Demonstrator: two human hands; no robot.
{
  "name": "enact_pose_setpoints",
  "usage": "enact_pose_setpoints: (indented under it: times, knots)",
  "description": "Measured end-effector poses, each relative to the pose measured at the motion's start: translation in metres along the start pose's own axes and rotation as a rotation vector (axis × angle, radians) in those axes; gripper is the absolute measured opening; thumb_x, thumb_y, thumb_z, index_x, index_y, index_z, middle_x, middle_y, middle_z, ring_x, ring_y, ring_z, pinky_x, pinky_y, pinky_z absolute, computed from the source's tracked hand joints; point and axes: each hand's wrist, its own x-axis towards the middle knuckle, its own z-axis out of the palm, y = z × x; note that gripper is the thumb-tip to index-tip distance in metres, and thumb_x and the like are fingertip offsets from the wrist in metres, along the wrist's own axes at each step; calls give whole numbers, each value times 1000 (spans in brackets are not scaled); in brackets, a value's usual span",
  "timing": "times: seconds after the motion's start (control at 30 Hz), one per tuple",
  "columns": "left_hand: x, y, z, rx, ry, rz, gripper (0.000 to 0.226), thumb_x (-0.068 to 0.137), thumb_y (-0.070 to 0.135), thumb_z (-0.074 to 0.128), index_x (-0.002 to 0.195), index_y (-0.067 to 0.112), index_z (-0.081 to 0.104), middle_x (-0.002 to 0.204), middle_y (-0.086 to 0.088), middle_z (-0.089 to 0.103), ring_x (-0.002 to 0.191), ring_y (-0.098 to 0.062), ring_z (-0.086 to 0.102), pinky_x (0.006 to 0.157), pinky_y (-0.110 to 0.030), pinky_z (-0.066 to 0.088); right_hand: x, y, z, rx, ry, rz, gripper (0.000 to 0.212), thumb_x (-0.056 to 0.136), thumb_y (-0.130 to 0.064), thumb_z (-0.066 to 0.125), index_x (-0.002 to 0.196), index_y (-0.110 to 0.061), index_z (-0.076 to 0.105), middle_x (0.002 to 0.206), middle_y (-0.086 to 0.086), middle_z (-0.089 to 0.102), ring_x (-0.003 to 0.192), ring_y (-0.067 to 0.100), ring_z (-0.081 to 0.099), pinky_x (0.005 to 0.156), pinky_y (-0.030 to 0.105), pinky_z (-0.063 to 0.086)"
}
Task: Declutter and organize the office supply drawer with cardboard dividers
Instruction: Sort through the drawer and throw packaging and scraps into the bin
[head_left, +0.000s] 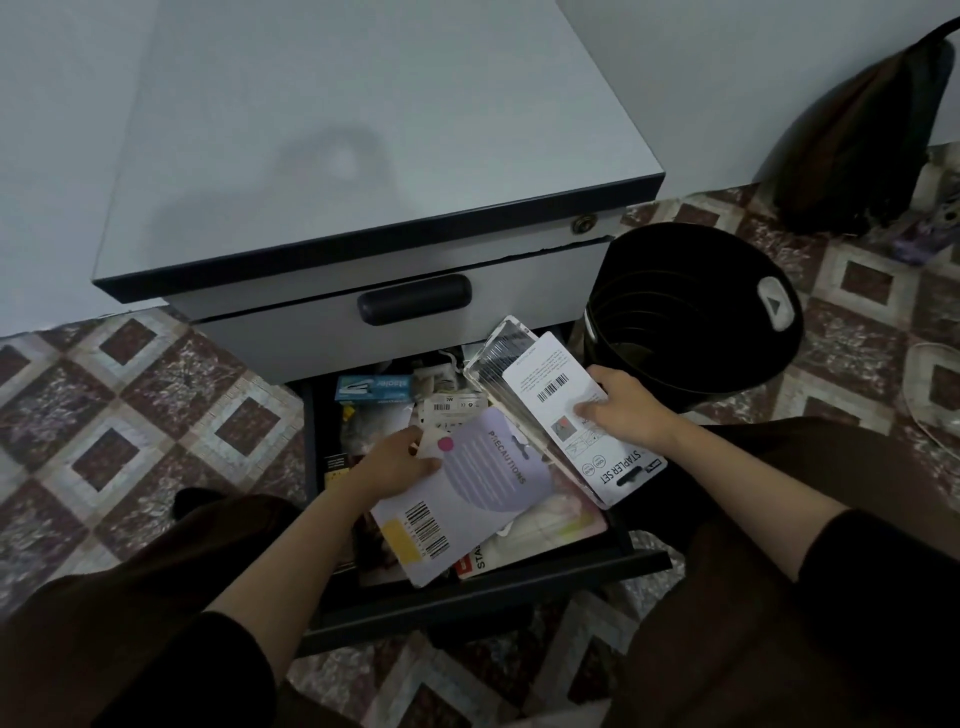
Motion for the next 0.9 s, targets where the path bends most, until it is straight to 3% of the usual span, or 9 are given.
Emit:
enact_pose_setpoints:
  times: [0.07,0.17,0.27,0.4,0.47,0.53,0.67,0.77,0.9]
  knots:
    - [-9,1,-3,4,-84,2,39,94,15,52,130,6,42,127,-11,54,108,-24,55,87,-30,46,-3,-4,-3,9,-1,-7,19,88,-3,55,108,-5,58,105,9,66,96,24,64,82,34,50]
    - [-20,6,-7,32,-127,21,41,94,7,47,133,6,36,129,-13,51,107,-24,54,87,-30,46,-10,-11,-8,14,-15,-23,19,90,-2,53,107,-9,58,105,7,65,95,23,63,82,33,50]
    - [-32,14,-16,24,-116,49,44,94,2,42,136,8,31,127,-15,49,109,-26,52,88,-31,44,-22,-18,-16,33,-35,-37,23,91,1,48,107,-14,54,101,3,62,89,20,62,70,25,50]
    - [-41,26,-23,9,-81,95,45,92,-2,42,134,9,31,112,-12,52,97,-23,54,81,-31,48,-39,-22,-29,66,-43,-53,23,91,3,45,107,-12,53,97,5,62,79,16,62,67,26,49]
    - [-45,37,-24,6,-81,136,41,92,-2,42,130,10,33,107,-8,52,90,-17,54,70,-24,48,-47,-19,-37,109,-24,-43,22,90,5,45,104,-11,53,97,7,63,77,15,62,67,27,50]
    - [-46,49,-22,3,-64,158,39,91,-2,43,127,12,36,107,-6,53,90,-18,55,70,-24,48,-55,-12,-46,138,22,-29,22,89,6,46,104,-8,54,100,10,64,81,19,63,70,29,51]
    - [-40,74,-14,-2,-40,224,37,86,-3,45,121,10,48,111,-11,62,96,-25,62,83,-38,54,-71,3,-69,161,175,-4,23,86,7,50,107,-1,58,107,16,66,87,24,63,75,33,51]
    - [-32,104,0,-72,1,273,27,87,-7,43,106,11,49,98,-9,62,82,-20,60,67,-21,50,-79,12,-91,253,283,17,18,90,4,51,105,-3,58,105,17,66,87,28,65,76,38,52]
    - [-14,148,26,-169,25,279,27,90,-3,44,117,1,47,112,-17,61,94,-28,60,77,-33,49,-79,19,-128,445,415,39,18,93,0,50,108,-10,50,108,15,64,83,29,64,73,40,53]
